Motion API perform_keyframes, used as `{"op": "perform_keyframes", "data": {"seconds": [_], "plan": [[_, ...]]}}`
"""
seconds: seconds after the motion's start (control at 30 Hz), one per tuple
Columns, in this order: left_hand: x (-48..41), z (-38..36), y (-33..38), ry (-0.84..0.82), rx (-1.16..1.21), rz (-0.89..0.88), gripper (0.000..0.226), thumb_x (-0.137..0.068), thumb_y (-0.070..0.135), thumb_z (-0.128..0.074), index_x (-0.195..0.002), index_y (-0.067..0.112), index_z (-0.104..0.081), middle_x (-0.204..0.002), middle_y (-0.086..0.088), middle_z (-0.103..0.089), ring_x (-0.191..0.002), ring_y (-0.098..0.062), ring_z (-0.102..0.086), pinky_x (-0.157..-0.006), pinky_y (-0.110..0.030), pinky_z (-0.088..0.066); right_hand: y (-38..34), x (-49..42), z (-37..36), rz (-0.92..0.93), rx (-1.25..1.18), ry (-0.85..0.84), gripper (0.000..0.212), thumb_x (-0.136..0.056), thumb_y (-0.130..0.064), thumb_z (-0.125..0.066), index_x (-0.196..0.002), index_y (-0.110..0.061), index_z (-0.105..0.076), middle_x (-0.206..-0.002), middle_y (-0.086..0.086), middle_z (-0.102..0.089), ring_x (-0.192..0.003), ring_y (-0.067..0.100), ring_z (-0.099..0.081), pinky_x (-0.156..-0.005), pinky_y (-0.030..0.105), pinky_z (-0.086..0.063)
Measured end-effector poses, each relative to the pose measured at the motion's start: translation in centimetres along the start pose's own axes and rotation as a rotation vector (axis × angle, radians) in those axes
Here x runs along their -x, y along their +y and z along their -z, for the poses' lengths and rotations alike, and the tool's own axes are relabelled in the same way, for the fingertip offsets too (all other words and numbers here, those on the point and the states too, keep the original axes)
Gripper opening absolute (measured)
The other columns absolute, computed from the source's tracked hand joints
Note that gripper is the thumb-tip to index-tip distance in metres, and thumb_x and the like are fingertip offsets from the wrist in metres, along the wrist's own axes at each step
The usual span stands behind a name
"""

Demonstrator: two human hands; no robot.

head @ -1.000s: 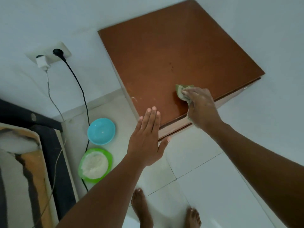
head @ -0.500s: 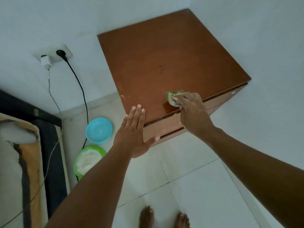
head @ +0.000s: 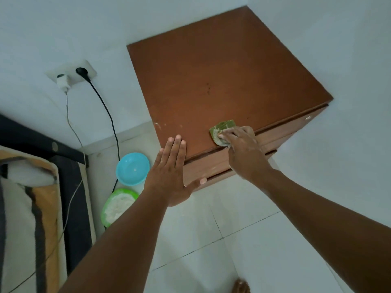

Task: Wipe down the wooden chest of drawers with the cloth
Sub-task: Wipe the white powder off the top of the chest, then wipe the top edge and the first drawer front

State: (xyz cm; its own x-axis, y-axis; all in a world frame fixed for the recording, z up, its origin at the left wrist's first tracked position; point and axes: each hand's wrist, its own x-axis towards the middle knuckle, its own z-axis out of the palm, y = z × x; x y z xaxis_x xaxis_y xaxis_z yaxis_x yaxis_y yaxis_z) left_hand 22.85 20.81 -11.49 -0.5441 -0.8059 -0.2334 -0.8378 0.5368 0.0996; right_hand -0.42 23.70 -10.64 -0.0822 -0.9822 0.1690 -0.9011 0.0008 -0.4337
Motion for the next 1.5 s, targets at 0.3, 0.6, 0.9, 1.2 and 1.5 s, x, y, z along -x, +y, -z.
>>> {"op": "perform_keyframes", "data": {"seconds": [0.3, 0.6, 0.9, 1.2, 1.5], "plan": [[0.0, -0.6, -0.2, 0.059, 0.026, -0.017, 0.116, -0.081, 0.091, -0.017, -0.159, 0.013, 0.018, -0.168, -0.003, 0.024, -0.152, -0.02, 0.027, -0.126, -0.042, 0.005, -1.0, 0.6, -2.7, -0.035, -0.02, 0.164, 0.043, -0.084, 0.002, -0.057, -0.126, -0.006, -0.066, -0.123, 0.006, -0.063, -0.116, 0.024, -0.045, -0.102, 0.024, -0.04], [0.2, -0.7, -0.5, 0.097, 0.069, -0.071, 0.112, -0.084, 0.088, -0.019, -0.159, 0.014, 0.018, -0.167, -0.003, 0.026, -0.151, -0.02, 0.029, -0.125, -0.041, 0.009, -3.1, 2.6, -3.8, -0.057, 0.028, 0.226, 0.037, -0.083, 0.004, -0.057, -0.116, -0.004, -0.071, -0.112, 0.008, -0.066, -0.102, 0.022, -0.046, -0.089, 0.025, -0.047], [-0.1, -2.6, -0.8, 0.292, 0.067, -0.105, 0.111, -0.085, 0.088, -0.021, -0.161, 0.008, -0.005, -0.171, -0.01, -0.002, -0.157, -0.027, 0.008, -0.126, -0.05, -0.012, -2.2, -0.3, -6.0, -0.074, -0.013, 0.543, 0.035, -0.086, 0.0, -0.05, -0.111, -0.003, -0.074, -0.112, 0.009, -0.069, -0.106, 0.03, -0.054, -0.091, 0.045, -0.053], [-2.1, -6.2, -0.6, 0.705, 0.034, -0.094, 0.098, -0.091, 0.082, -0.022, -0.151, 0.007, -0.044, -0.156, -0.011, -0.045, -0.15, -0.031, -0.032, -0.121, -0.051, -0.028, -1.2, 0.1, -9.5, 0.032, -0.106, 0.831, 0.037, -0.091, -0.018, -0.042, -0.101, -0.013, -0.077, -0.102, -0.003, -0.07, -0.102, 0.021, -0.051, -0.086, 0.039, -0.05], [-3.0, -8.2, -0.7, 0.903, -0.027, -0.086, 0.1, -0.086, 0.087, -0.009, -0.155, 0.017, -0.029, -0.163, -0.006, -0.03, -0.155, -0.026, -0.012, -0.124, -0.051, -0.022, 0.4, 2.7, -11.8, 0.168, -0.098, 0.945, 0.032, -0.092, -0.014, -0.048, -0.102, -0.02, -0.078, -0.096, -0.006, -0.066, -0.095, 0.018, -0.049, -0.081, 0.021, -0.041]]}}
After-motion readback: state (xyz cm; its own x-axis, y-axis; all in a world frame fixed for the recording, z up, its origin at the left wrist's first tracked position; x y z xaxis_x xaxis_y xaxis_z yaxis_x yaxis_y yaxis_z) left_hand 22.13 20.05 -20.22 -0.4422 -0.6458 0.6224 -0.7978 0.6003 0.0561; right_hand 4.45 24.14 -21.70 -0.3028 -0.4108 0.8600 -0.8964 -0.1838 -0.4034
